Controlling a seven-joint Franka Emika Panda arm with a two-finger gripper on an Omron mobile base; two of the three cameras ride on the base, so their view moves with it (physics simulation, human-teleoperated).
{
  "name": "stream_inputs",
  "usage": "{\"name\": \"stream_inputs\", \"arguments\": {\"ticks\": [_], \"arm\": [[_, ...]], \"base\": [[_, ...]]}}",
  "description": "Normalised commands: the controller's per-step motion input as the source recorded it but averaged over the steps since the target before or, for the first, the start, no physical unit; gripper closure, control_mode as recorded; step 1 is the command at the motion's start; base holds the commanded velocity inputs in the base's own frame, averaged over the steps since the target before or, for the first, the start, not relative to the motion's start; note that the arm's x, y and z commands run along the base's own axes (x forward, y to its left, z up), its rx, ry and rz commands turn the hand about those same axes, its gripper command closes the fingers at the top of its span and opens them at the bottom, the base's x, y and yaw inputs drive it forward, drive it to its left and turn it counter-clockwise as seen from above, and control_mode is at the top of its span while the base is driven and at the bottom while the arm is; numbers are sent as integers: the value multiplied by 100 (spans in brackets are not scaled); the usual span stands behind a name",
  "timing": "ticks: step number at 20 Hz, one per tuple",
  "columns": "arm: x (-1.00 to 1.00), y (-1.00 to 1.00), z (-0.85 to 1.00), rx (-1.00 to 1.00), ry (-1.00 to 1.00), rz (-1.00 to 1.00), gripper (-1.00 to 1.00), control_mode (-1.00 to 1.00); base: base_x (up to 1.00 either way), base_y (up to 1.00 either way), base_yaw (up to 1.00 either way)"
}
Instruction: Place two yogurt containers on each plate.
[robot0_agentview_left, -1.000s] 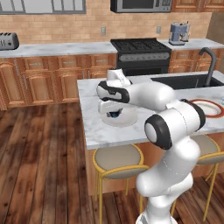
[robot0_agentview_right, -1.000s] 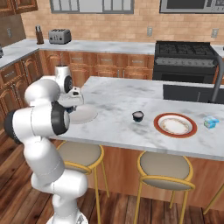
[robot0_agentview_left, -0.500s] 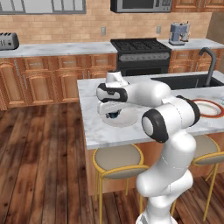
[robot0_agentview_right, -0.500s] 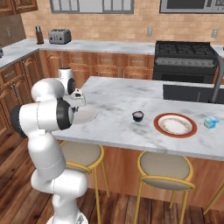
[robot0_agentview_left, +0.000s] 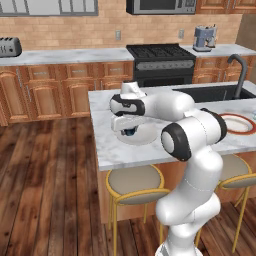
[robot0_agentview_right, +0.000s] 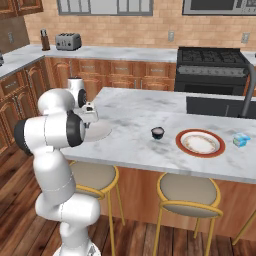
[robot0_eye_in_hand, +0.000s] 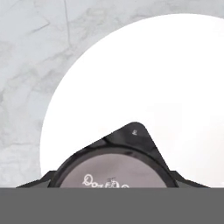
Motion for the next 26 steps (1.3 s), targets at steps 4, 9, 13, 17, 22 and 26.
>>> {"name": "stream_inputs", "arguments": {"ticks": [4,9,13,17,22,26], "arm": [[0,0,0,0,0,0,100,-100],[0,0,0,0,1,0,-100,-100],[0,0,0,0,0,0,-100,-100],[0,0,0,0,0,0,-100,-100],[0,0,0,0,0,0,-100,-100],[0,0,26,2,-3,0,-100,-100]], "base": [[0,0,0],[0,0,0],[0,0,0],[0,0,0],[0,0,0],[0,0,0]]}}
